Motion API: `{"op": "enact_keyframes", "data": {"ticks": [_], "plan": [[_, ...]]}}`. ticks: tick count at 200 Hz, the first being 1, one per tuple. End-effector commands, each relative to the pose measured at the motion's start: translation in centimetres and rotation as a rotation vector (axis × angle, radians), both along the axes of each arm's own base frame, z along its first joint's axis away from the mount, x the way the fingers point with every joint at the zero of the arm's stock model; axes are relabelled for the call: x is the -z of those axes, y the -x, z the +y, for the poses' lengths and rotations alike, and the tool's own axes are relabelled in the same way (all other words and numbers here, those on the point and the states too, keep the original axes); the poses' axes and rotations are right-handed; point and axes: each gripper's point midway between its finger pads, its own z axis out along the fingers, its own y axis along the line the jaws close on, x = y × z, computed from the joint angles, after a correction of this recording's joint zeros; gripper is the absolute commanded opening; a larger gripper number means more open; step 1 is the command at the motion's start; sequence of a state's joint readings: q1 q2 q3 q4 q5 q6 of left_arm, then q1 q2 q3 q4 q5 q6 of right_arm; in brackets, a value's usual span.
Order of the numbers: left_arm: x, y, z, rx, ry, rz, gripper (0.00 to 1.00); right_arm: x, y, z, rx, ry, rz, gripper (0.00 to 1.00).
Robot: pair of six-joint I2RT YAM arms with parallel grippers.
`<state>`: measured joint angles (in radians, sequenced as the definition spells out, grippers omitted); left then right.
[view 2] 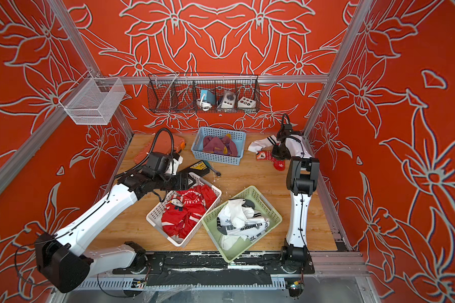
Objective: Sort the socks into the basket by color
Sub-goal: Pick up the sock from the center of the board.
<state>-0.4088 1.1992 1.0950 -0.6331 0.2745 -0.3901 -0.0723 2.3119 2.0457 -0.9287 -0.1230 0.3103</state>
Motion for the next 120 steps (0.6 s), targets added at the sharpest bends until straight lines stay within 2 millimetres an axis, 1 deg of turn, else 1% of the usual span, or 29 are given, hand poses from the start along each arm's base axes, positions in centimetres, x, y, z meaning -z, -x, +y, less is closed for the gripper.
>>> {"op": "enact_keyframes", "data": {"ticks": [1,18,50,63,88,101,120], "plan": [[-2.0,-0.3,-1.0,0.037,0.061,-0.056,0.76,-7.0,0.1,1.6,-0.016,-0.044,-0.157,0.00],[-3.1,-0.7,-1.8,0.059,0.101,-0.097,0.76,-8.9,1.5,2.9,-0.038,-0.062,-0.189,0.00],[-4.8,-1.5,-4.5,0.140,0.143,-0.199,0.77,-12.0,4.8,6.1,-0.065,-0.142,-0.269,0.00],[-5.4,-1.9,-5.7,0.175,0.155,-0.248,0.78,-13.4,6.3,7.8,-0.089,-0.165,-0.298,0.00],[-6.6,-2.7,-8.1,0.251,0.167,-0.356,0.81,-16.8,9.5,11.4,-0.174,-0.205,-0.367,0.00],[-6.8,-3.1,-9.2,0.288,0.165,-0.391,0.81,-18.6,11.4,13.7,-0.242,-0.236,-0.401,0.00],[-7.2,-3.5,-10.5,0.327,0.162,-0.433,0.82,-21.2,14.2,16.4,-0.332,-0.296,-0.446,0.00]]}}
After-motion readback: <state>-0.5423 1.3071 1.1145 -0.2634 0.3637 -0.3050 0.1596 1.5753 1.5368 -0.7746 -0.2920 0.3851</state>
